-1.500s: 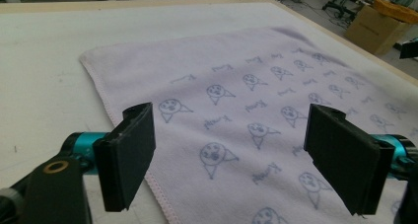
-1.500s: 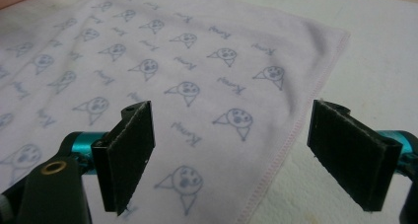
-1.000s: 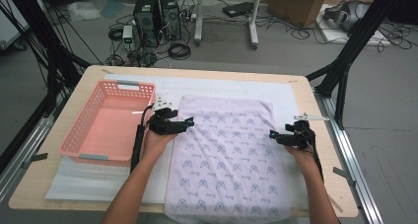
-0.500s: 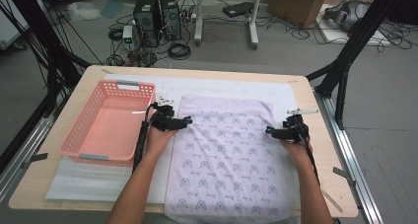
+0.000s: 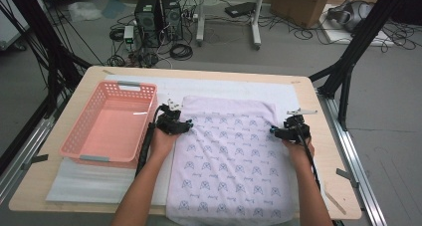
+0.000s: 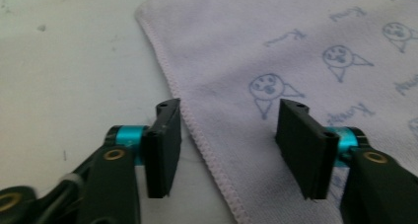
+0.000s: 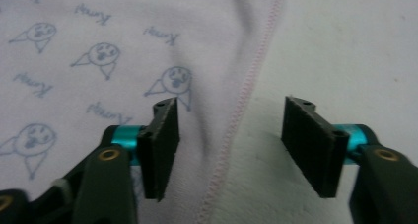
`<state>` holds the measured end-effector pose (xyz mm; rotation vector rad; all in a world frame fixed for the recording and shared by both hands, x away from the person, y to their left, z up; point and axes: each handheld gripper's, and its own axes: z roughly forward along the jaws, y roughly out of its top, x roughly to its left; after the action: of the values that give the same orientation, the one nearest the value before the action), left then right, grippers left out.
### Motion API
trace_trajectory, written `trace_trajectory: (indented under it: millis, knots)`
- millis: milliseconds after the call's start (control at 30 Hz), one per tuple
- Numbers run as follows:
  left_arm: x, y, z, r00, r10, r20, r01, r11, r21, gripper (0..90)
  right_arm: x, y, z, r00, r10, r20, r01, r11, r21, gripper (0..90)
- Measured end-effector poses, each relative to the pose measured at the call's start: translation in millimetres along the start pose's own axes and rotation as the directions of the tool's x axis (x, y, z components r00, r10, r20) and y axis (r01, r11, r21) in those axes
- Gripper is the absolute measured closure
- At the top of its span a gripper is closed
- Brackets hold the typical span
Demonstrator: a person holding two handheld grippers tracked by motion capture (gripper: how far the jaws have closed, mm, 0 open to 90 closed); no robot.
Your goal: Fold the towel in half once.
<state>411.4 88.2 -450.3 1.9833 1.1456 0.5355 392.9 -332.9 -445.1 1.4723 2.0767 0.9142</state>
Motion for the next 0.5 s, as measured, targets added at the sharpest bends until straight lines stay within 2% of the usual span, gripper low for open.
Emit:
trace_trajectory:
  millis: [67,167,233,267,300,367,433,500]
  knots:
    - [-0.3,0.1,-0.4,0.9999,0.003,0.015,-0.003,1.0,0.001,54.7,5.0,1.9,0.8,0.9996,-0.03,-0.002,0.03,1.0,0.005,53.2]
    - [2.3,-0.1,-0.8,0.9993,-0.035,0.011,0.035,0.9994,-0.006,61.9,10.5,4.9,1.3,0.9979,-0.058,-0.029,0.059,0.998,0.02,71.8]
    - [5.8,-0.3,-2.0,0.9974,-0.069,0.023,0.069,0.9976,-0.001,75.6,11.4,6.2,2.1,0.9973,-0.045,-0.057,0.047,0.999,0.028,84.8]
    - [6.2,-0.6,-2.0,0.9956,-0.086,0.037,0.086,0.9963,-0.001,82.7,12.2,6.7,2.1,0.9973,-0.038,-0.064,0.04,0.999,0.033,85.4]
    - [5.6,-0.5,-2.0,0.9952,-0.09,0.037,0.09,0.9959,0.0,85.4,12.5,7.2,2.1,0.9974,-0.035,-0.063,0.037,0.999,0.037,86.0]
    - [4.1,0.3,-2.1,0.9963,-0.081,0.028,0.081,0.9967,0.003,86.6,11.7,7.6,2.2,0.9975,-0.027,-0.066,0.029,0.999,0.039,86.9]
    - [3.6,1.2,-2.2,0.9954,-0.094,0.021,0.094,0.9956,0.006,86.9,10.6,7.5,2.2,0.9974,-0.017,-0.071,0.02,0.999,0.034,87.3]
    - [2.5,2.7,-3.5,0.9956,-0.094,-0.01,0.093,0.9956,-0.01,87.3,9.9,7.8,2.5,0.9985,-0.018,-0.051,0.02,1.0,0.022,87.5]
